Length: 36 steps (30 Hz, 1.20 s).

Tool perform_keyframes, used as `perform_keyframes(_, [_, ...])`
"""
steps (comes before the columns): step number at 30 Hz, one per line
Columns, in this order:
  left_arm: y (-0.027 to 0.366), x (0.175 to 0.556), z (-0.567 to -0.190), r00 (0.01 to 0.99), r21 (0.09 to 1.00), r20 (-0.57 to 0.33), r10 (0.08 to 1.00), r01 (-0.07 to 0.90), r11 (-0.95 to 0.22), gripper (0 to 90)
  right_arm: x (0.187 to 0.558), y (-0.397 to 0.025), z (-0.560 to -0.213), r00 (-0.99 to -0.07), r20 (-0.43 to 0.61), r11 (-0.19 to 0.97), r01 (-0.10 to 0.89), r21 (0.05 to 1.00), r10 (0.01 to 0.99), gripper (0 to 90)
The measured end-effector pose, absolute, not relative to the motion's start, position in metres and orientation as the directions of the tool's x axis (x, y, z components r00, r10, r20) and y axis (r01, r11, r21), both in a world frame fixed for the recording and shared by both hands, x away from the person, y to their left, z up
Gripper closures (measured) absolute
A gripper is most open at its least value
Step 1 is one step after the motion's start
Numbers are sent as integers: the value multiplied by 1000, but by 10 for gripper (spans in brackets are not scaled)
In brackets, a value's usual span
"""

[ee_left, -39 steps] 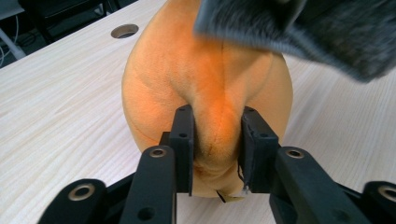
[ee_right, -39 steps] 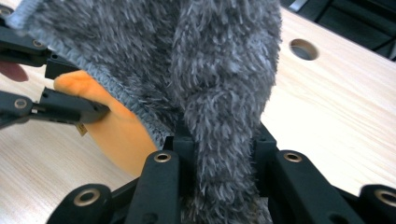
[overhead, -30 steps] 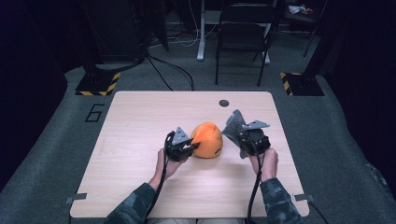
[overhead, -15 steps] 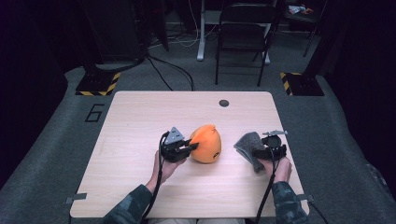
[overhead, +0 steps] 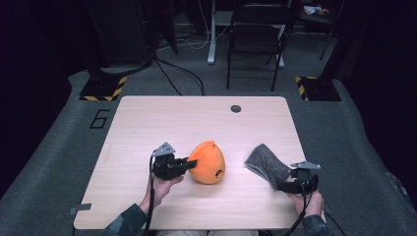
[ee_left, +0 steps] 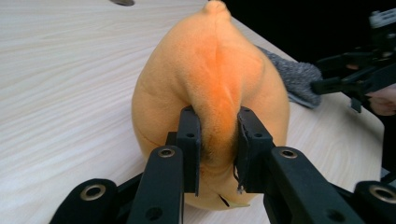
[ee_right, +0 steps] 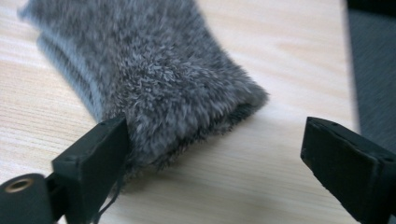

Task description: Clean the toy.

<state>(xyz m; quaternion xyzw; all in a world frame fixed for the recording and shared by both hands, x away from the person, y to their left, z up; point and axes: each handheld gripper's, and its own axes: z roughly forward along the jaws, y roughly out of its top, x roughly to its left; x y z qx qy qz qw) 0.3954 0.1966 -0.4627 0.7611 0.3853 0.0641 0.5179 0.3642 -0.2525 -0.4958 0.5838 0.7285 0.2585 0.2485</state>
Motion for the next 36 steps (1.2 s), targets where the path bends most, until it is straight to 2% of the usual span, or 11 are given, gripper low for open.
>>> perform_keyframes(2, [201,396,-465,686,836,-284,670,519,-177,734,359,-254,-491,-204,-69,195,702,685,977,77])
perform_keyframes(4, [202,397,-467,681,837,-225,697,502,-220,700,353,-256,-490,-214,-66,201,701,684,975,72])
perform_keyframes(5, [202,397,-467,681,837,-225,697,502,-220,673,350,-257,-491,-213,-65,199,706,680,975,71])
perform_keyframes(6, [203,399,-469,670,836,-179,720,489,-247,634,348,-259,-492,-223,-67,210,712,670,973,67])
perform_keyframes(9, [206,402,-470,661,839,-170,731,487,-245,533,345,-262,-499,-228,-63,214,736,643,972,60])
perform_keyframes(10, [207,402,-469,649,845,-131,749,468,-258,495,346,-266,-505,-241,-62,227,755,616,969,52])
perform_keyframes(12, [212,402,-464,626,848,-86,775,455,-273,372,347,-268,-511,-249,-64,235,757,610,966,49])
perform_keyframes(17, [221,391,-463,619,841,-21,785,436,-321,229,348,-268,-514,-258,-65,244,762,600,964,42])
perform_keyframes(24, [248,368,-468,597,832,41,801,424,-359,173,347,-269,-516,-272,-58,249,747,617,961,36])
perform_keyframes(30, [284,350,-496,553,776,62,831,497,-388,166,346,-271,-518,-262,-20,216,748,628,965,31])
perform_keyframes(36, [305,348,-512,509,747,37,860,557,-362,156,346,-273,-519,-259,7,197,754,627,966,25])
